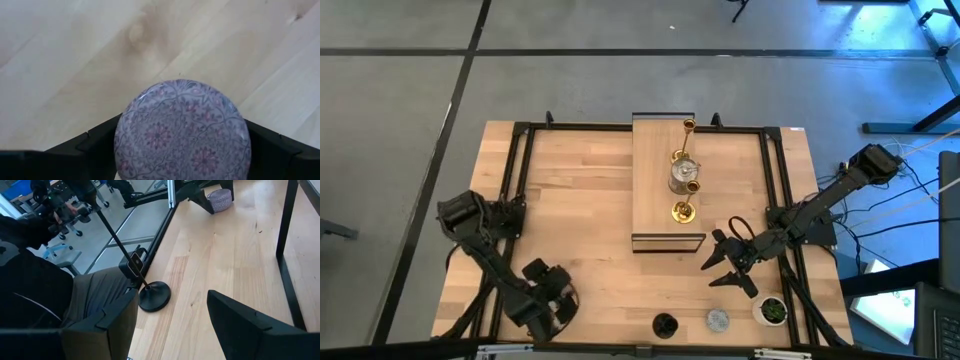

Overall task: Pick & Place candle stick holders
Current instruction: Put the violet patterned scented candle on the shelf

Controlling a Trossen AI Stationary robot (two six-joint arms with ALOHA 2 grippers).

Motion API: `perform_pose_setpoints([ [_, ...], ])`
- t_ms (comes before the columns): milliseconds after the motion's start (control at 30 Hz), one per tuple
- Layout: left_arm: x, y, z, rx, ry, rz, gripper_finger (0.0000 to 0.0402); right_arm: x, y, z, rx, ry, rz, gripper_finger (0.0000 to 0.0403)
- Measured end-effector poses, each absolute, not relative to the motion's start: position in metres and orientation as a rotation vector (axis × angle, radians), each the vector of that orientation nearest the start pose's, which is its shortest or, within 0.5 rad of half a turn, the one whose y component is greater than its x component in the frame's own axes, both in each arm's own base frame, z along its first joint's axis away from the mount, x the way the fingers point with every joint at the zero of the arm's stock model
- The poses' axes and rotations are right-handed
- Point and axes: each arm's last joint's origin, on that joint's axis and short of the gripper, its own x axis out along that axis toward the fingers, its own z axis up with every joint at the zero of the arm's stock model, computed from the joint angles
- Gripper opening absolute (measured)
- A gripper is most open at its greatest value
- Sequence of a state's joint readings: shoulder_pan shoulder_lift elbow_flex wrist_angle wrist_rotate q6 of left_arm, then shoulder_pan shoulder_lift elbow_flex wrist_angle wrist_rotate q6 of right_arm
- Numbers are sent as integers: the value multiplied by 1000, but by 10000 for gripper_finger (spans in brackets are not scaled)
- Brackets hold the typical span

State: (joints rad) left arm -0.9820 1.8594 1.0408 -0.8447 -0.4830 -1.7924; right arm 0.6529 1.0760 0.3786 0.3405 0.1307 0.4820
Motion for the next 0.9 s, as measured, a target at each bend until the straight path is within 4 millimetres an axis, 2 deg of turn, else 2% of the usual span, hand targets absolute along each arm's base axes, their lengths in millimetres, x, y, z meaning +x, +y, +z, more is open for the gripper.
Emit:
perform_pose_setpoints([
  [133, 161, -243, 119, -441, 924, 694, 316, 170, 125, 191, 329, 449, 424, 240],
  [367, 143, -237, 97, -447, 749, 612, 299, 170, 126, 191, 330, 446, 425, 240],
  [667, 149, -235, 89, -451, 648, 626, 297, 170, 126, 191, 329, 442, 427, 240],
  [767, 154, -235, 91, -445, 584, 617, 296, 170, 126, 191, 329, 442, 427, 240],
  [900, 162, -228, 97, -388, 599, 648, 295, 170, 126, 191, 329, 442, 426, 240],
])
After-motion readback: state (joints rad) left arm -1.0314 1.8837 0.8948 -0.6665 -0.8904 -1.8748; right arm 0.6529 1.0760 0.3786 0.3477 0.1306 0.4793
